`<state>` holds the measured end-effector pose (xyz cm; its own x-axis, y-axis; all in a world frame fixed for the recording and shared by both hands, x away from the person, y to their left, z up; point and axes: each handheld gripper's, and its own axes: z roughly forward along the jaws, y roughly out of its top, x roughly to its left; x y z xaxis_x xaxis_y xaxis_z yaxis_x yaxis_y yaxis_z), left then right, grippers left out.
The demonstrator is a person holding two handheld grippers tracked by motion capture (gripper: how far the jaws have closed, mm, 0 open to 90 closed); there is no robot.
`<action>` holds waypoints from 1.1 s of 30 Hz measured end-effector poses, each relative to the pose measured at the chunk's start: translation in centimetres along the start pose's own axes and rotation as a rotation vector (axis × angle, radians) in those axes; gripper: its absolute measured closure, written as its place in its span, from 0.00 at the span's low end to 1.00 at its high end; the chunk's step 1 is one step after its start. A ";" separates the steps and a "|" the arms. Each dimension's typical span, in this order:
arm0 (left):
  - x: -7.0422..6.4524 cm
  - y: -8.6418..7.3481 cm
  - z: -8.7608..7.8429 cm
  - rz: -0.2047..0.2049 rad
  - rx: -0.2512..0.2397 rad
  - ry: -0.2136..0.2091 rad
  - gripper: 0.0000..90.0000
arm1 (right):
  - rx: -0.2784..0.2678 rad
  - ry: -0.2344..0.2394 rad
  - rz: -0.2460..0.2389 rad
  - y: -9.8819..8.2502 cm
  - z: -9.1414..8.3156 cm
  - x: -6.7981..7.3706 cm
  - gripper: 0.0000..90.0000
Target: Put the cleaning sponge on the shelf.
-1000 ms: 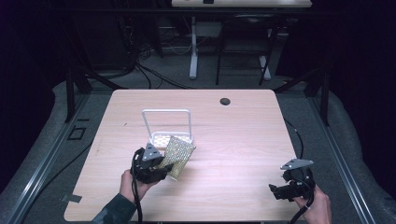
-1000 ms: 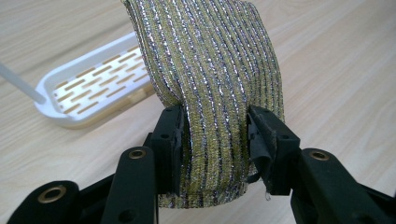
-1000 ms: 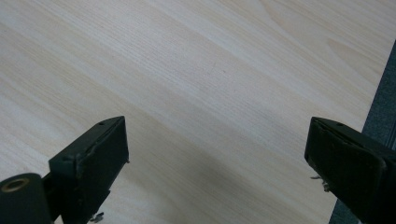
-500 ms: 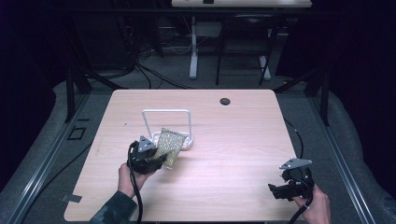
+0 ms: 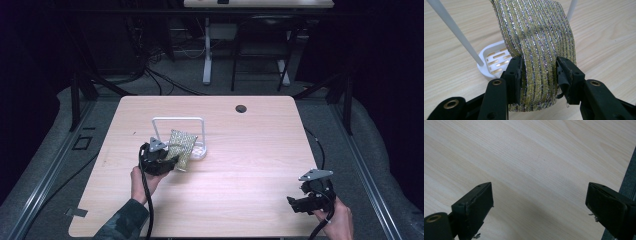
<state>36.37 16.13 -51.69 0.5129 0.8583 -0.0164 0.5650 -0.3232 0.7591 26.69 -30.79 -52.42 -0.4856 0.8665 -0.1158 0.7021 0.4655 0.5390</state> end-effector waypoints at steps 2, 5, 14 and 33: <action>0.0 0.1 0.4 -0.003 0.000 0.013 0.63 | -0.005 -0.003 -0.001 0.0 0.0 0.0 0.08; 0.0 0.2 1.0 0.000 0.008 0.027 0.63 | -0.003 -0.005 -0.014 0.1 -0.1 0.2 0.08; 0.1 0.6 2.5 -0.006 0.019 0.037 0.64 | -0.006 0.001 -0.003 0.0 0.0 0.1 0.08; 0.6 1.1 5.0 -0.048 0.074 0.076 0.59 | 0.002 0.010 -0.033 0.0 0.0 0.3 0.09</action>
<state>40.55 14.29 -54.12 0.4348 0.9005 -0.0002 0.6354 -0.3067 0.7087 26.60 -30.51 -52.47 -0.5134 0.8490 -0.1250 0.6868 0.4939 0.5332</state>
